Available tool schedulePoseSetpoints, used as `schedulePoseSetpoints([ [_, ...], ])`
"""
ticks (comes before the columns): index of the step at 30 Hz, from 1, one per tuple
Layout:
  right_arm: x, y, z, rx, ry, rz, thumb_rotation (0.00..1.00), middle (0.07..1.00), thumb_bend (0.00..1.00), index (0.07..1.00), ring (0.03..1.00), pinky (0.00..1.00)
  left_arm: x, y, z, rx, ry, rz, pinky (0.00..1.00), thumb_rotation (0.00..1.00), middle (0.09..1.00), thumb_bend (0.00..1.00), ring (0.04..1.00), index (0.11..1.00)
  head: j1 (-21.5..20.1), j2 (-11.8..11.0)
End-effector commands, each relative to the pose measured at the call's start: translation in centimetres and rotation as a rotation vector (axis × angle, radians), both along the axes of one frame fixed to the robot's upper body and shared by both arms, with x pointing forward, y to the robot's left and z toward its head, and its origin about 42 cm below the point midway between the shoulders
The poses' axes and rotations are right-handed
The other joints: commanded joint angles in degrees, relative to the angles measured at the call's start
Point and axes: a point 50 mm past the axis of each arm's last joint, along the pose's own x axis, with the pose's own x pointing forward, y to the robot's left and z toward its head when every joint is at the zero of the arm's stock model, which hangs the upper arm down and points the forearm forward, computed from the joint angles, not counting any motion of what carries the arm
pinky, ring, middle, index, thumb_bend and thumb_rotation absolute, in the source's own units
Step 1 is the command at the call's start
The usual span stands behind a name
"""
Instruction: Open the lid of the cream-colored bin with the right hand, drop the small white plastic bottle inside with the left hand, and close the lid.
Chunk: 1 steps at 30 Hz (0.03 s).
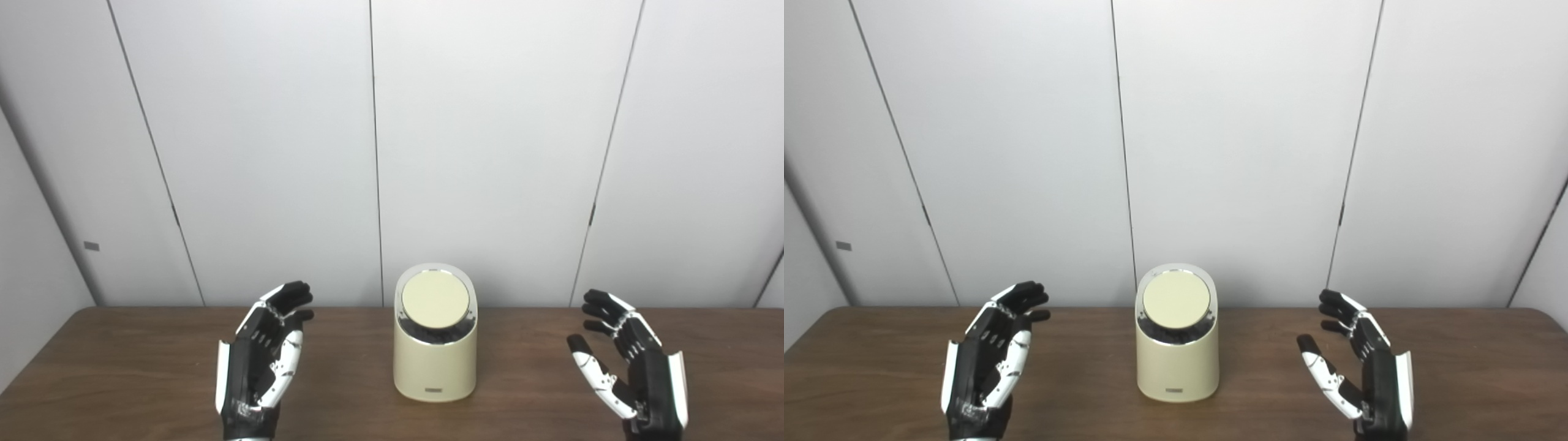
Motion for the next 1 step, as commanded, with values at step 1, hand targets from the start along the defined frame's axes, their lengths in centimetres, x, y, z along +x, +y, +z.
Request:
schedulePoseSetpoints([
  [1, 0.04, 0.28, 2.12, 0.022, -0.11, 0.0, 0.34, 0.741, 0.35, 0.724, 0.722, 0.64, 0.11, 0.16, 1.72, 0.011, -0.081, 0.008, 0.68, 0.33, 0.755, 0.25, 0.752, 0.725, 0.0, 0.0],
])
